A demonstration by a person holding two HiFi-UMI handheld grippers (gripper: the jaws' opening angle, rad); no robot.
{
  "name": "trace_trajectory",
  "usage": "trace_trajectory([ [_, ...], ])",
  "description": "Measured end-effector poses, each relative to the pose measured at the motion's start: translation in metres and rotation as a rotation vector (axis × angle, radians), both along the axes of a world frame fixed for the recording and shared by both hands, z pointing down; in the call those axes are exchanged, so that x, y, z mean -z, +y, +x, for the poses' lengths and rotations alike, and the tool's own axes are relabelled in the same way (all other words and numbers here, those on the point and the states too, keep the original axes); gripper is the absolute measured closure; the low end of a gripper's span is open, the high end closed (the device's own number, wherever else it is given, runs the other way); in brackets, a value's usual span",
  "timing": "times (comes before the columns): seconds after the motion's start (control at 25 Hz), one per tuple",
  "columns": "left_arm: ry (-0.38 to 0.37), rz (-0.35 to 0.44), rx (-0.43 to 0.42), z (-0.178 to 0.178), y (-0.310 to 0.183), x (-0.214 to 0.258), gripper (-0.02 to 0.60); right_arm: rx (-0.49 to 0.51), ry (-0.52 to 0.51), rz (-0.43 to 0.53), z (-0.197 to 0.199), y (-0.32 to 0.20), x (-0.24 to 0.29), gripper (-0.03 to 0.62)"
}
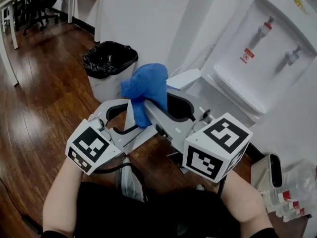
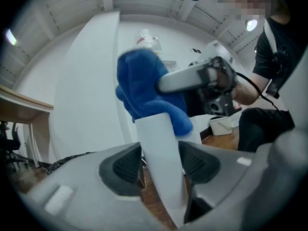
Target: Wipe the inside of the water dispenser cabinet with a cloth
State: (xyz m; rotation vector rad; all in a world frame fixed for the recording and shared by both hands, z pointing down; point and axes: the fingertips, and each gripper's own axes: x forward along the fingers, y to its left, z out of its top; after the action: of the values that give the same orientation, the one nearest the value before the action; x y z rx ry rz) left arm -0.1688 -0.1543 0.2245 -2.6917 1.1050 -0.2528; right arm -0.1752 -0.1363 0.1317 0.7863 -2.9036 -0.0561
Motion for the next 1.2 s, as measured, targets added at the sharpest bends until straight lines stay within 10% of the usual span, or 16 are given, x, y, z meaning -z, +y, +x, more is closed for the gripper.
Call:
trace_trajectory([
  [0.24, 0.022, -0.045, -0.022, -0.001, 0.005, -0.006, 0.345, 0.2, -0.201, 0.011, -0.004, 0.059, -0.002, 0.479],
  [0.52, -0.148, -0.251, 0.001, -0.014, -0.005, -0.072, 0.36, -0.276, -0.379, -0.064, 0.12, -0.091, -0.051, 0.481],
  [0.8, -0.084, -0.317, 0.021, -0.016, -0.009, -0.079, 0.374, -0.757, -0.446, -0.039, 0.215, -0.174, -0.112, 0.482],
  [1.2, -0.098, -0.324, 0.073, -0.024, -0.024, -0.083, 0.382, -0.26, -0.317, 0.058, 0.076, -0.082, -0.063, 0.484],
])
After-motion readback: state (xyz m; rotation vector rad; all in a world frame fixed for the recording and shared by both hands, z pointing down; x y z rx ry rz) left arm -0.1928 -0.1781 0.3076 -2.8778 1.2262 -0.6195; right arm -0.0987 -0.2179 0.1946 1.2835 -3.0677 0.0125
